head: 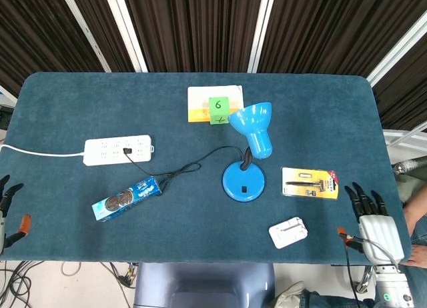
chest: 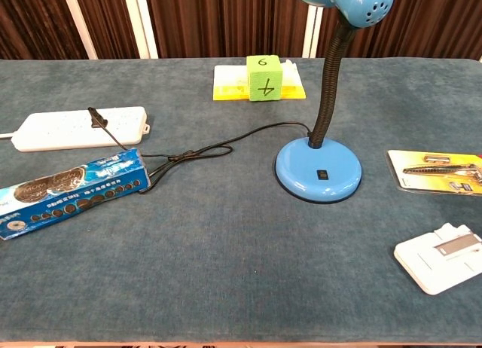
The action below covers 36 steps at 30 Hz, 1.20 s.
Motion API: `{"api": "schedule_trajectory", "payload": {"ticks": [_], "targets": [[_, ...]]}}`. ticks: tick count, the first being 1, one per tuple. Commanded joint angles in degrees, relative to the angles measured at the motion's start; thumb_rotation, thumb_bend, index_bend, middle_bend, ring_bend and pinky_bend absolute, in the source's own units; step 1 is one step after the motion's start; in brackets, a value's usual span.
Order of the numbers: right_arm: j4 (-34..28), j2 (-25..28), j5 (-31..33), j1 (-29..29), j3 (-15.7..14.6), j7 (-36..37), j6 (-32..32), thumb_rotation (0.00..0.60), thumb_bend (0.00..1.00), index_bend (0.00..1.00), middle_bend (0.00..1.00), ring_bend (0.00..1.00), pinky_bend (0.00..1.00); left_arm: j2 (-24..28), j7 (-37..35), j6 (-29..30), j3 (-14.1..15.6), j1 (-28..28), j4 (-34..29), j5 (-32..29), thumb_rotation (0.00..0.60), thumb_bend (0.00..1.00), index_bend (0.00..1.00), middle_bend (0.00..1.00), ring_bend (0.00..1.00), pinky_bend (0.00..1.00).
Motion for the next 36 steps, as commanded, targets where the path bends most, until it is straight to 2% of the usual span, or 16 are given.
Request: {"api": "schedule_trajectory", "payload": {"ticks": [1, 6, 11, 15, 20, 36], "targets": [[-3.8, 2.9, 2.0, 3.9, 0.3, 0.1, -6.9, 0.6, 0.46, 0.0, 0.29, 0.4, 0.26, -0.1, 0.2, -0.1, 0.0, 0.0, -0.1, -0.1, 0.6, 0.42, 0.16, 0.0, 0.0, 0.0], [-6.4, 3.0, 6.1, 9.1, 3.1, -2.3, -13.8, 0.6, 0.65, 0.0, 0.46, 0.59, 0.38, -0.1, 0.3, -0.1, -0.2, 0.0, -0.3, -0.6, 0.6, 0.42, 0.16, 0.0, 0.0, 0.0], [-9.0, 1.5, 12.7, 14.1, 5.7, -7.0, -20.0, 0.6, 0.73, 0.0, 0.55, 0.68, 0.47, -0.2, 0.6, -0.1, -0.3, 0.1, -0.5, -1.1, 0.6, 0.42, 0.16, 0.0, 0.0, 0.0], [-9.7, -1.2, 18.4, 18.0, 7.3, -12.0, -23.1, 0.6, 0.73, 0.0, 0.57, 0.7, 0.53, -0.2, 0.7, -0.2, -0.4, 0.1, -0.6, -1.5, 0.6, 0.42, 0.16, 0.0, 0.0, 0.0], [-9.4, -5.2, 23.1, 21.0, 7.7, -15.7, -24.4, 0.6, 0.73, 0.0, 0.57, 0.71, 0.6, -0.1, 0.7, -0.4, -0.5, 0.1, -0.7, -1.9, 0.6, 0.42, 0.16, 0.0, 0.0, 0.0], [-7.7, -15.3, 26.9, 24.9, 4.0, -24.1, -22.8, 0.6, 0.73, 0.0, 0.57, 0.71, 0.75, -0.1, 1.0, -0.6, -0.5, 0.1, -1.0, -2.4, 0.6, 0.42, 0.16, 0.0, 0.0, 0.0]]}}
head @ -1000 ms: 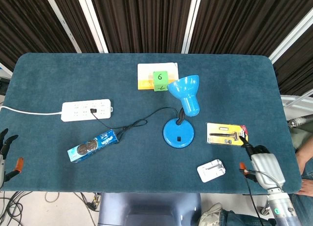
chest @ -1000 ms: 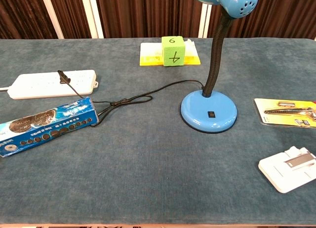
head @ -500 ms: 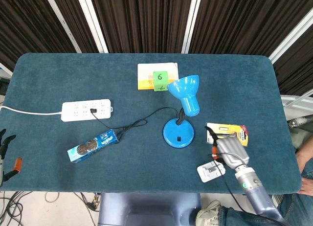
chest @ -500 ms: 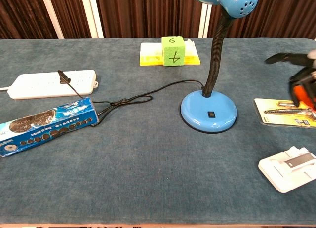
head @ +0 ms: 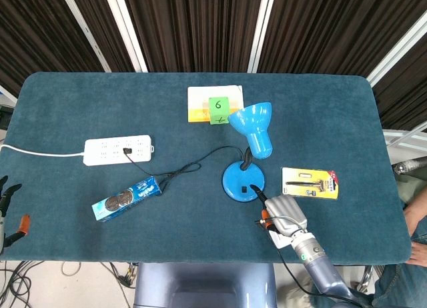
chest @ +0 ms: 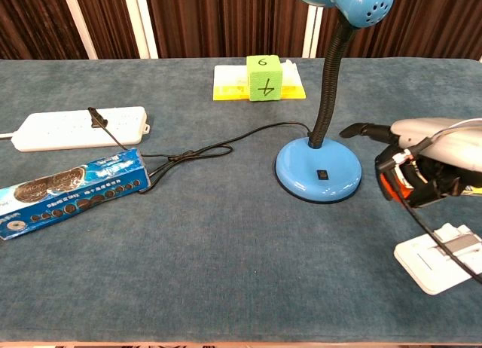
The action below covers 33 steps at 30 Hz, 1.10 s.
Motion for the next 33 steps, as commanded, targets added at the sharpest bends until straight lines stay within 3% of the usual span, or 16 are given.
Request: {"api": "schedule_trajectory", "payload": {"ticks": [1, 14, 33], "targets": [[1.0, -2.2, 2.0, 1.2, -0.4, -1.7, -0.1, 0.6, 0.73, 0.0, 0.57, 0.71, 0.75, 0.0, 0.0, 0.0, 0.0, 0.0, 0.0, -0.1, 0.6, 0.42, 0.16, 0.0, 0.0, 0.0], [5.0, -7.7, 9.4, 4.8, -0.3, -5.6, 0.5, 0.6, 0.73, 0.0, 0.57, 0.71, 0.83, 0.2, -0.5, -0.1, -0.2, 0.0, -0.1, -0.4, 0.6, 0.42, 0.16, 0.0, 0.0, 0.0], [7.3, -8.9, 13.0, 7.0, -1.3, -5.1, 0.7, 0.6, 0.73, 0.0, 0.57, 0.71, 0.92, 0.2, -0.4, -0.2, -0.2, 0.0, 0.0, -0.6, 0.6, 0.42, 0.16, 0.0, 0.0, 0.0]]}}
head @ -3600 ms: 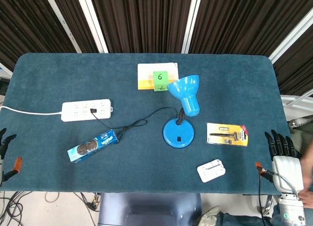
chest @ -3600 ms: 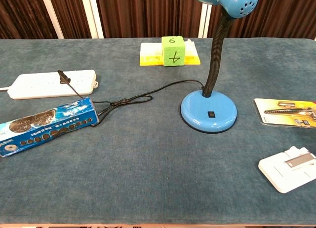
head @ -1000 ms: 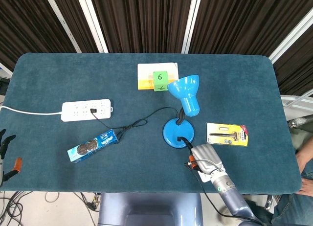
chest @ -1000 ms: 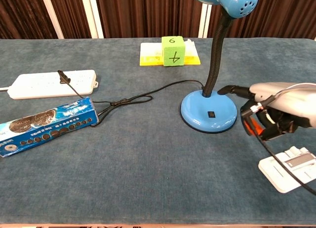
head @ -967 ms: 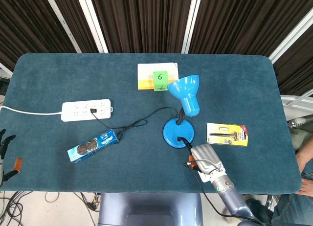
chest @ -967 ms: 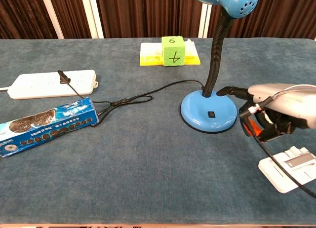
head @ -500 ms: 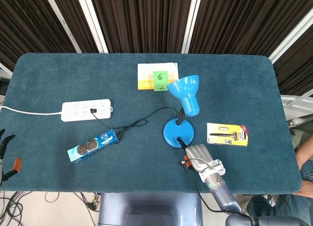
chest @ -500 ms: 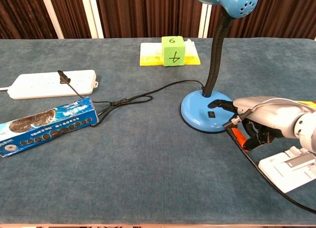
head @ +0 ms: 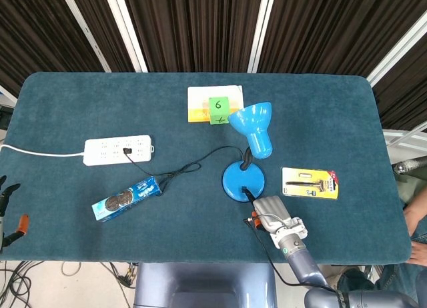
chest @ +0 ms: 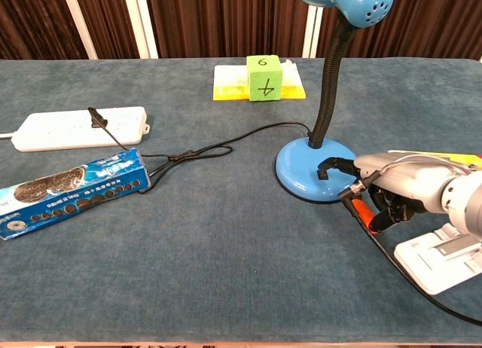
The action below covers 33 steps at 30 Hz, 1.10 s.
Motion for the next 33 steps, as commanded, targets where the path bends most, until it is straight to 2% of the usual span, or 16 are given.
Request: {"api": "schedule_trajectory", "payload": {"ticks": [1, 33], "targets": [[0.2, -0.1, 0.4, 0.2, -0.3, 0.0, 0.1, 0.6, 0.73, 0.0, 0.57, 0.71, 0.92, 0.0, 0.1, 0.0, 0.0, 0.0, 0.0, -0.1, 0.6, 0.42, 0.16, 0.0, 0.0, 0.0], [1.0, -0.3, 1.8, 1.9, -2.9, -0.1, 1.0, 0.6, 0.73, 0.0, 0.57, 0.71, 1.0, 0.0, 0.1, 0.0, -0.3, 0.0, 0.4, -0.5, 0.6, 0.42, 0.16, 0.0, 0.0, 0.0]]}}
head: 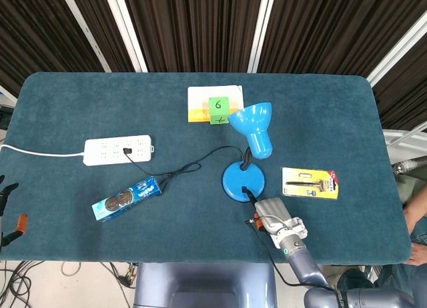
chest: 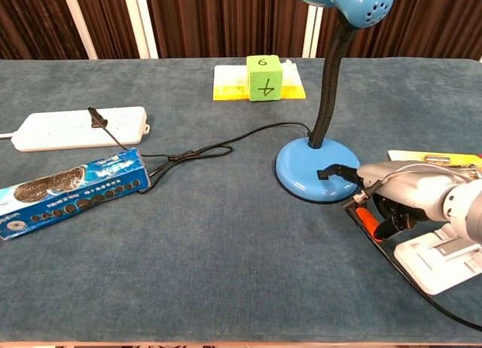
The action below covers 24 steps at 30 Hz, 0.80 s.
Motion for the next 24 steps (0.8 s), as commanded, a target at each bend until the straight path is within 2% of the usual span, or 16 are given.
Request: {"api": "schedule_trajectory", "payload": {"ticks": [1, 15, 24], "targets": [[-0.2, -0.1, -0.1, 0.1, -0.4, -0.2, 0.1, 0.6, 0.73, 0.01, 0.57, 0.71, 1.0, 0.0, 0.0, 0.0, 0.0, 0.0, 0.0, 0.0, 0.6, 0.42, 0.16, 0.0, 0.0, 0.0], [0.7, -2.3, 0.5, 1.0, -2.2, -4.1, 1.5, 0.6, 0.73, 0.09, 0.57, 0.71, 1.0, 0.1, -0.1, 0.0, 0.0, 0.0, 0.1, -0.1, 0.6, 0.42, 0.16, 0.0, 0.0, 0.0], [-2.1, -1.1, -0.4, 0.8, -0.2, -2.7, 4.0, 0.6, 0.73, 0.04, 0.57, 0.71, 1.0, 0.1, -0.3, -0.1, 0.0, 0.0, 0.0, -0.1, 0.6, 0.42, 0.16, 0.0, 0.0, 0.0]]}}
